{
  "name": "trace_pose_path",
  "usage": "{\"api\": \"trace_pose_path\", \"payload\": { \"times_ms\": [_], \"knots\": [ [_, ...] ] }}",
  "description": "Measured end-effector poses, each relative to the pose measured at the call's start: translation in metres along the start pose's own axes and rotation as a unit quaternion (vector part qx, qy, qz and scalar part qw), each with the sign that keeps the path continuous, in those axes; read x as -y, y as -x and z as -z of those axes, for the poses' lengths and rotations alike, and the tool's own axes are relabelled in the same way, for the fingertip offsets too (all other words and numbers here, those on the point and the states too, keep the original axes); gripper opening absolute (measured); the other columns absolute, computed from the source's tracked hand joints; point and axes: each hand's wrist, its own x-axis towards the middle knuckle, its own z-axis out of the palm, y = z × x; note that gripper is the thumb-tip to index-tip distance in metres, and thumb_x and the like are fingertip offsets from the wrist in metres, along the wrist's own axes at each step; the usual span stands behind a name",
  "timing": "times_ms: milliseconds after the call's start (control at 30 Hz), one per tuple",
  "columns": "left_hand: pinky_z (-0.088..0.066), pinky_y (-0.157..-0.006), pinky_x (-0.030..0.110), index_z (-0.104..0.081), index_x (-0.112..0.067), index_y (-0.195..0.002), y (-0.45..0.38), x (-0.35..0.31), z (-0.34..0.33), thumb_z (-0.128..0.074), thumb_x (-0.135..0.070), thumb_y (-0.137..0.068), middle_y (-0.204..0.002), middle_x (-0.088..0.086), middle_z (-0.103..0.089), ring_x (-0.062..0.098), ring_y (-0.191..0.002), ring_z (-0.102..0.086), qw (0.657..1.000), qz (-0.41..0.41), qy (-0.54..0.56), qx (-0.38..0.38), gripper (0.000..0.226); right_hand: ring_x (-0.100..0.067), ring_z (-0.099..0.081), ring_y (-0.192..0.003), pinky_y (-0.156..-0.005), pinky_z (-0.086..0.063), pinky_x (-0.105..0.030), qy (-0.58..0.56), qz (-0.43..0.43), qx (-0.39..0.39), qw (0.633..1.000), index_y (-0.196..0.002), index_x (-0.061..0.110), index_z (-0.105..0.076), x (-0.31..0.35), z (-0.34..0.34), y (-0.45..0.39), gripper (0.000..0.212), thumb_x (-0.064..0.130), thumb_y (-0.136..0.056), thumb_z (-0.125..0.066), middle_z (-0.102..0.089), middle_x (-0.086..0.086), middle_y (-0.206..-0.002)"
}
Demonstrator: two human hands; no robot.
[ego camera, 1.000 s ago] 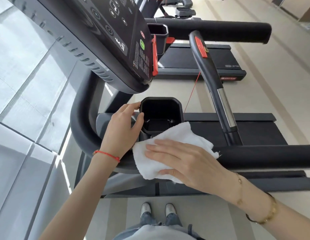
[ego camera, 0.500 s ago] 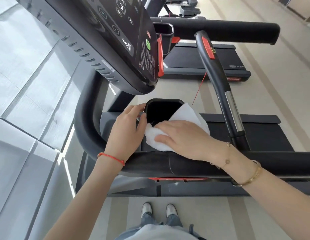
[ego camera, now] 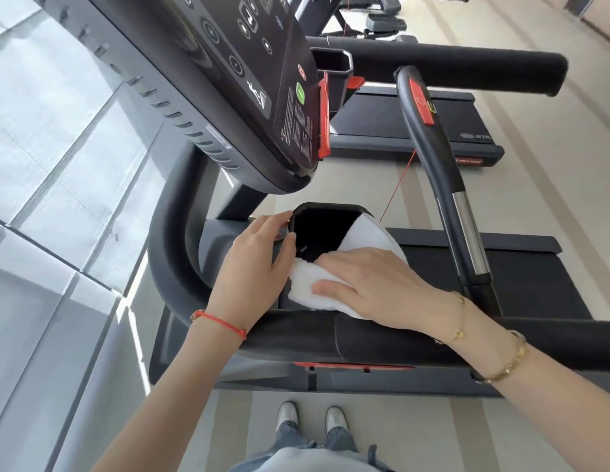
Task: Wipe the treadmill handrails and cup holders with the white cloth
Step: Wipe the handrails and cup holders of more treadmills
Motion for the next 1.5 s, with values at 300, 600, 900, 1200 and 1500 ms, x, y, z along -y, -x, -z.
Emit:
{"api": "trace_pose_path", "payload": {
  "times_ms": [300,600,900,1200,1500],
  "knots": [
    [-0.031,-0.081,-0.003,-0.056,-0.022,-0.131,-0.001,-0.002,0.003,-0.054,-0.028,-0.095,-0.113,-0.008,-0.064,-0.001,-0.095,-0.053,1.0,0.008,-0.014,0.011,0.036,0.001,-0.056,-0.084,-0.072,-0.041,-0.012,-0.186,-0.022,-0.108,0.976,-0.109,0.019,-0.061,-0.025,0.013,0.022,0.029,0.042,-0.095,-0.05,-0.061,0.021,-0.089],
    [-0.047,-0.088,0.027,-0.053,-0.017,-0.137,-0.004,-0.007,-0.002,-0.057,-0.031,-0.094,-0.12,-0.002,-0.063,0.015,-0.107,-0.059,0.999,0.03,-0.026,0.012,0.045,-0.015,-0.049,-0.115,-0.099,-0.035,-0.024,-0.035,-0.055,-0.147,0.987,-0.134,0.017,-0.05,-0.038,0.019,-0.046,0.035,0.029,-0.102,-0.046,-0.057,0.005,-0.126],
    [-0.048,-0.091,0.029,-0.052,-0.018,-0.137,-0.004,-0.005,-0.003,-0.058,-0.03,-0.093,-0.118,-0.004,-0.062,0.013,-0.106,-0.06,0.999,0.027,-0.013,0.011,0.046,-0.018,-0.052,-0.115,-0.088,-0.036,-0.031,-0.114,-0.135,-0.054,0.983,-0.14,0.027,-0.041,-0.069,0.014,-0.035,0.041,0.039,-0.101,-0.041,-0.052,0.007,-0.133],
    [-0.047,-0.088,0.023,-0.052,-0.018,-0.137,-0.005,-0.004,-0.003,-0.057,-0.03,-0.093,-0.12,-0.004,-0.061,0.011,-0.105,-0.059,1.0,0.018,-0.01,0.016,0.046,-0.018,-0.05,-0.119,-0.092,-0.038,-0.034,-0.092,-0.15,-0.05,0.983,-0.14,0.027,-0.043,-0.052,0.013,-0.051,0.038,0.033,-0.102,-0.04,-0.051,0.008,-0.136],
    [-0.045,-0.083,0.019,-0.051,-0.015,-0.136,-0.007,-0.002,-0.004,-0.057,-0.029,-0.094,-0.119,-0.001,-0.062,0.013,-0.101,-0.061,1.0,0.006,-0.023,0.02,0.045,-0.014,-0.036,-0.122,-0.093,-0.025,-0.022,-0.254,-0.282,-0.096,0.92,-0.152,0.02,-0.007,-0.027,-0.01,-0.012,0.064,0.027,-0.101,-0.044,-0.024,-0.005,-0.153]
  ]
}}
